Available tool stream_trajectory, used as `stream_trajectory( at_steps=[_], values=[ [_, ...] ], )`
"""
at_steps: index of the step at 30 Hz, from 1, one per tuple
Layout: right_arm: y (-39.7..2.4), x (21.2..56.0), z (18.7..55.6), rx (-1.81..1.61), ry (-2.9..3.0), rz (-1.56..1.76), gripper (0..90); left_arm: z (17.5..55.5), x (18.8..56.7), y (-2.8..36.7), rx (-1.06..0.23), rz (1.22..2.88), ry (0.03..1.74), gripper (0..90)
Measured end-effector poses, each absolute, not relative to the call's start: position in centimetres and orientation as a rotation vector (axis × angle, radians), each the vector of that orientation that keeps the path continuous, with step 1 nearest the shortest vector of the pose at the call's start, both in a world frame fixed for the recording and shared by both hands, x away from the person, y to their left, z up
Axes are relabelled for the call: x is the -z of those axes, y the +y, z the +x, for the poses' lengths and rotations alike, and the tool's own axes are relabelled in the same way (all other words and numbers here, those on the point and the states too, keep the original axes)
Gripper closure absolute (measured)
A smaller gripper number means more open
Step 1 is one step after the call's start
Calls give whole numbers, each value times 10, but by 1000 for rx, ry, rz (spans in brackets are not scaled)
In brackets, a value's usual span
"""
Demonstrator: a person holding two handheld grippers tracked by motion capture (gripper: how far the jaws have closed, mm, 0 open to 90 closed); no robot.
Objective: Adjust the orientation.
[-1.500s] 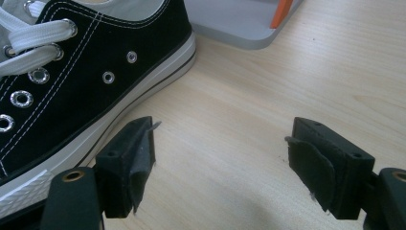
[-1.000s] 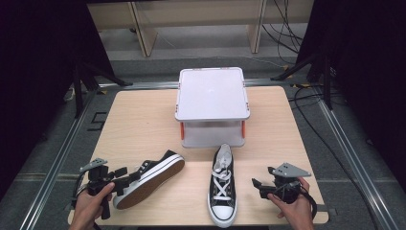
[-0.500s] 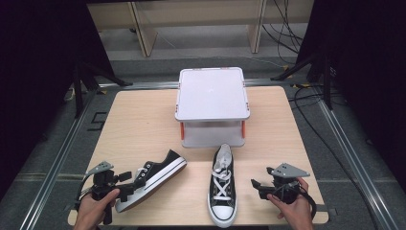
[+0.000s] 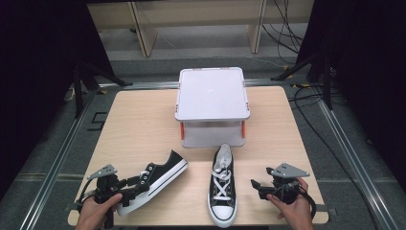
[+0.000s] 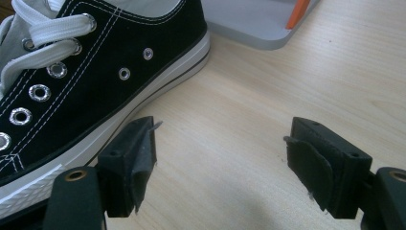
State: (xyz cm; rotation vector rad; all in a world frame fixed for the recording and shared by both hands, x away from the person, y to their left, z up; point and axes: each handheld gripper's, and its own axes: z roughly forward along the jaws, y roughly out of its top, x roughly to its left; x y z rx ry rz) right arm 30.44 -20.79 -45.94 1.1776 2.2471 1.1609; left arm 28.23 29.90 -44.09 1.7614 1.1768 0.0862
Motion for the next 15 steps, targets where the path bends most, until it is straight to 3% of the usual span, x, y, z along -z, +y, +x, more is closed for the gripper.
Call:
stream_trajectory(
  at_steps=[5, 8, 9, 15],
  values=[
    [-207, 459, 304, -1167, 2249, 1177, 263, 275, 442, 289, -88, 1817, 1120, 455],
    [-208, 460, 305, -1161, 2258, 1151, 263, 262, 447, 273, -125, 1879, 1063, 554],
    [-208, 459, 305, -1160, 2258, 1148, 263, 262, 447, 273, -125, 1879, 1063, 755],
    [-207, 459, 303, -1164, 2279, 1161, 263, 257, 452, 261, -209, 1968, 1002, 854]
  ],
)
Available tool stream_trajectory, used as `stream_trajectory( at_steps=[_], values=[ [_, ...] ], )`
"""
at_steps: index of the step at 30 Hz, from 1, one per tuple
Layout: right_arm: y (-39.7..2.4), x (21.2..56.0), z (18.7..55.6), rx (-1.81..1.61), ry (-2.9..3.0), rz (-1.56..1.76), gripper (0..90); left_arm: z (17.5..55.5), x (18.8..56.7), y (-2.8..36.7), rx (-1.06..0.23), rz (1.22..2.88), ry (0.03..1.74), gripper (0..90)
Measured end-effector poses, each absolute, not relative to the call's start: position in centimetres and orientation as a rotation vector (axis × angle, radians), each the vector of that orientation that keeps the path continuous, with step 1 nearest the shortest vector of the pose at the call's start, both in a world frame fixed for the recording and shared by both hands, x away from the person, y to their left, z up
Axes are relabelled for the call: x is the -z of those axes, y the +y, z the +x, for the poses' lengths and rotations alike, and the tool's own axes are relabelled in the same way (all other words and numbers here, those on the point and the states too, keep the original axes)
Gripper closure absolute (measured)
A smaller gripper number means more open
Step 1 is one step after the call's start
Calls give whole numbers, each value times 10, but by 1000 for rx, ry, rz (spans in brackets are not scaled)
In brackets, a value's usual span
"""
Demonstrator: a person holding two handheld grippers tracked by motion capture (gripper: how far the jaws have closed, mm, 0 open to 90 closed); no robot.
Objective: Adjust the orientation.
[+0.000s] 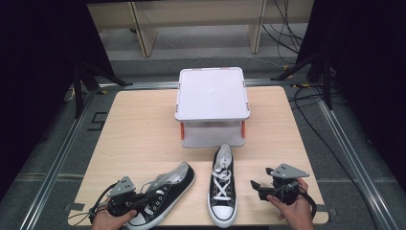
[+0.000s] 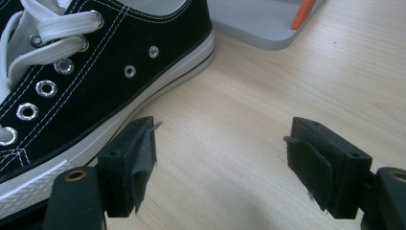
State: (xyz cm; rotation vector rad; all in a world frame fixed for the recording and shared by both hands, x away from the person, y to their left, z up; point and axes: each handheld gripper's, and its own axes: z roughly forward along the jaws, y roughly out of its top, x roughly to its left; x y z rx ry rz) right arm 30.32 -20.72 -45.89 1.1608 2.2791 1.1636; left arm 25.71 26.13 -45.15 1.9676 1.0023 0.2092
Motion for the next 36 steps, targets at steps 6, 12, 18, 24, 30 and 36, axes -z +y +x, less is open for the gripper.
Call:
stream_trajectory(
  at_steps=[6, 12, 18, 24, 30, 36],
  values=[
    [-207, 460, 304, -1169, 2272, 1142, 263, 256, 450, 261, -224, 1980, 976, 806],
    [-207, 461, 306, -1158, 2292, 1138, 262, 249, 445, 261, -244, 1990, 989, 540],
    [-206, 462, 307, -1162, 2299, 1134, 262, 252, 434, 278, -314, 1902, 1035, 501],
    [-206, 461, 306, -1168, 2300, 1134, 262, 264, 446, 276, -323, 2033, 1049, 574],
    [-205, 461, 305, -1159, 2311, 1143, 262, 274, 443, 274, -357, 2146, 941, 874],
    [-205, 461, 305, -1167, 2319, 1145, 262, 301, 441, 278, -373, 2176, 921, 875]
  ],
)
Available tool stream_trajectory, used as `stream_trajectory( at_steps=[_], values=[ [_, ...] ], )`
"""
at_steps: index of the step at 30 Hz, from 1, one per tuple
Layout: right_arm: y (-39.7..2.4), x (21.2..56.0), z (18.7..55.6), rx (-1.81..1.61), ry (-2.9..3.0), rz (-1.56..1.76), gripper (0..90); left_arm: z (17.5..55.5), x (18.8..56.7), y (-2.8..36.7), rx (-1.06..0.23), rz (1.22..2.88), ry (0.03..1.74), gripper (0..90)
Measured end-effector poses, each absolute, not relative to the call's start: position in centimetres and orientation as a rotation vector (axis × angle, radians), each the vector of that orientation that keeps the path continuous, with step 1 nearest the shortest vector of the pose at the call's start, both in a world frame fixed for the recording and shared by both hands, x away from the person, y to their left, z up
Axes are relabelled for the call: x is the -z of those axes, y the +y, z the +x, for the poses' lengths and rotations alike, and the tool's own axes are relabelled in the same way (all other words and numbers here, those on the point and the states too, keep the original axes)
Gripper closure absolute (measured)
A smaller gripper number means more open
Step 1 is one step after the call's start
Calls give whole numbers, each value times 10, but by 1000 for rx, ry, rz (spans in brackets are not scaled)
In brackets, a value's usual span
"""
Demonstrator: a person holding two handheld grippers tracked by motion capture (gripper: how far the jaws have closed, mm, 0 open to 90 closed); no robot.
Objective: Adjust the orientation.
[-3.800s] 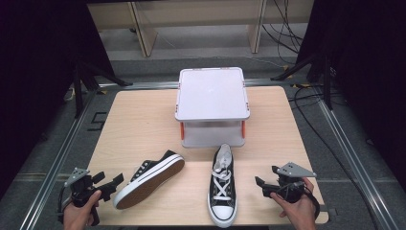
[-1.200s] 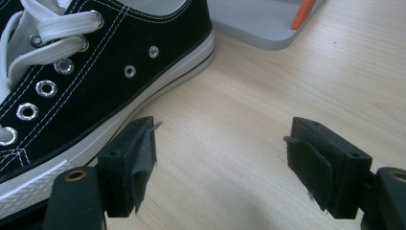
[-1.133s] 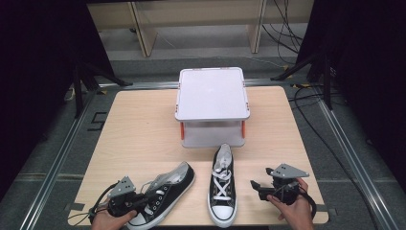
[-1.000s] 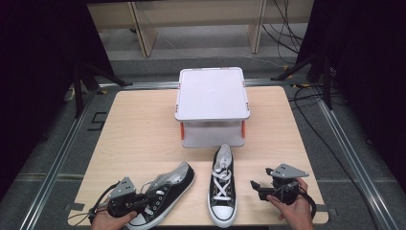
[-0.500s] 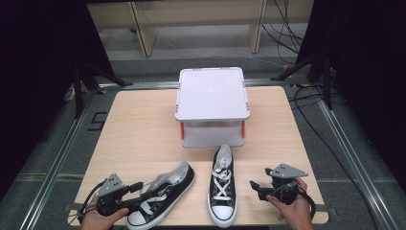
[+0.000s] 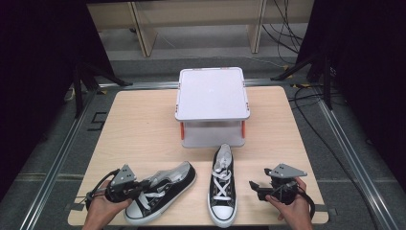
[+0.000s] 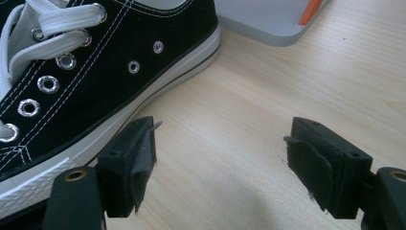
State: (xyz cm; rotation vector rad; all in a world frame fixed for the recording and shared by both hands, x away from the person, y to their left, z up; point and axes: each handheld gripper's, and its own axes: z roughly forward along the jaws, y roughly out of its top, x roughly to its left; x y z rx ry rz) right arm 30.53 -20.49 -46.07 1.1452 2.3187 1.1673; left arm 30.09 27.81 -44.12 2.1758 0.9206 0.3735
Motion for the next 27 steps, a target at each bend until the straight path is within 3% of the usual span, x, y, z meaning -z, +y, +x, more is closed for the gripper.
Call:
stream_trajectory(
  at_steps=[6, 13, 16, 19, 27],
  values=[
    [-205, 462, 306, -1175, 2325, 1135, 260, 335, 435, 285, -404, 2268, 887, 840],
    [-205, 461, 306, -1173, 2325, 1143, 260, 358, 434, 281, -439, 2213, 941, 807],
    [-205, 462, 306, -1159, 2307, 1143, 260, 355, 433, 283, -437, 2199, 957, 774],
    [-206, 461, 307, -1183, 2311, 1127, 260, 341, 426, 285, -439, 2081, 1052, 639],
    [-202, 460, 305, -1160, 2306, 1144, 260, 310, 405, 258, -404, 1999, 943, 634]
  ],
)
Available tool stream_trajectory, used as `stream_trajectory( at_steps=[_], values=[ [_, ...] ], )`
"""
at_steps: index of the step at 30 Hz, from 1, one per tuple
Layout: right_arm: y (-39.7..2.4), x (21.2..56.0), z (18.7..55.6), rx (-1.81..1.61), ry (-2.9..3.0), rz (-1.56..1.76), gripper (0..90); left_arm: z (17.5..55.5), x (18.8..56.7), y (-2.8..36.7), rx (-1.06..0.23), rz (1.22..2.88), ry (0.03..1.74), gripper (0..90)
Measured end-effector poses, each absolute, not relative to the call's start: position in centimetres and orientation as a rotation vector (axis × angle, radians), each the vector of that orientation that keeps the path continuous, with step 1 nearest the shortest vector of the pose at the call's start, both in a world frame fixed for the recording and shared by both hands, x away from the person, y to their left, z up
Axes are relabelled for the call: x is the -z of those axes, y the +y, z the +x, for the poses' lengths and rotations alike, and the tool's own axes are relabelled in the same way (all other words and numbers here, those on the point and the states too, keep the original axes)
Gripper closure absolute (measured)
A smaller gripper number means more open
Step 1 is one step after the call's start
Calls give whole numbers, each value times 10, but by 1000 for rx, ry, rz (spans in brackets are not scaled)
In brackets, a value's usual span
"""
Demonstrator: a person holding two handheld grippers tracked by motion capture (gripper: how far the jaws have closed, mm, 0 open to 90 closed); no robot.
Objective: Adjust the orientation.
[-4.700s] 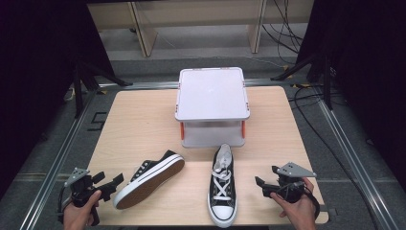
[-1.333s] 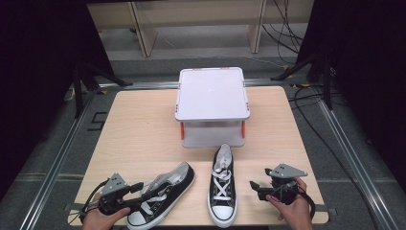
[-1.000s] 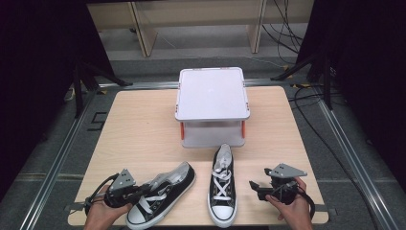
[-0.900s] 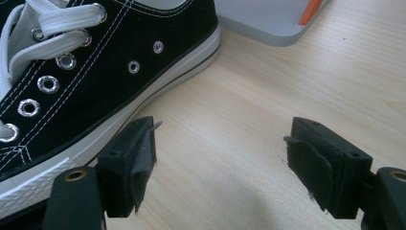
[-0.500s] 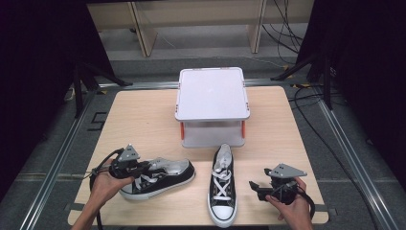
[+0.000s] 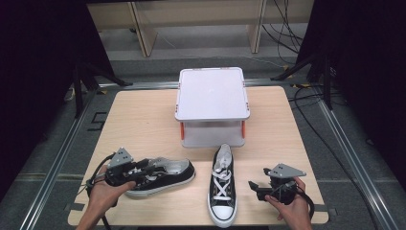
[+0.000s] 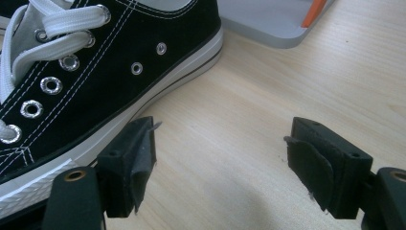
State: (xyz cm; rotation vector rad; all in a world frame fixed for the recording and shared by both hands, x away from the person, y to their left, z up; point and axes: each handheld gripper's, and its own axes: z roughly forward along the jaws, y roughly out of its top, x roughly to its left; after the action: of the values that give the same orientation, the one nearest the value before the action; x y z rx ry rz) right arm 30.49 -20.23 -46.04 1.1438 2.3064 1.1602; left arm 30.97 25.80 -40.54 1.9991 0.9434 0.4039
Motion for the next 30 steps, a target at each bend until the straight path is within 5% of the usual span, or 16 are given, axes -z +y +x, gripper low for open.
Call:
stream_trajectory(
  at_steps=[8, 18, 20, 24, 30],
  values=[
    [-204, 460, 305, -1158, 2293, 1127, 260, 317, 418, 197, -279, 2039, 873, 652],
    [-203, 461, 304, -1151, 2302, 1141, 260, 335, 440, 174, -299, 2096, 905, 682],
    [-203, 461, 305, -1157, 2306, 1142, 260, 339, 447, 168, -314, 2133, 876, 792],
    [-204, 462, 306, -1160, 2307, 1127, 260, 330, 444, 168, -304, 2151, 832, 852],
    [-206, 461, 305, -1152, 2293, 1126, 256, 290, 444, 182, -229, 2183, 719, 826]
  ],
)
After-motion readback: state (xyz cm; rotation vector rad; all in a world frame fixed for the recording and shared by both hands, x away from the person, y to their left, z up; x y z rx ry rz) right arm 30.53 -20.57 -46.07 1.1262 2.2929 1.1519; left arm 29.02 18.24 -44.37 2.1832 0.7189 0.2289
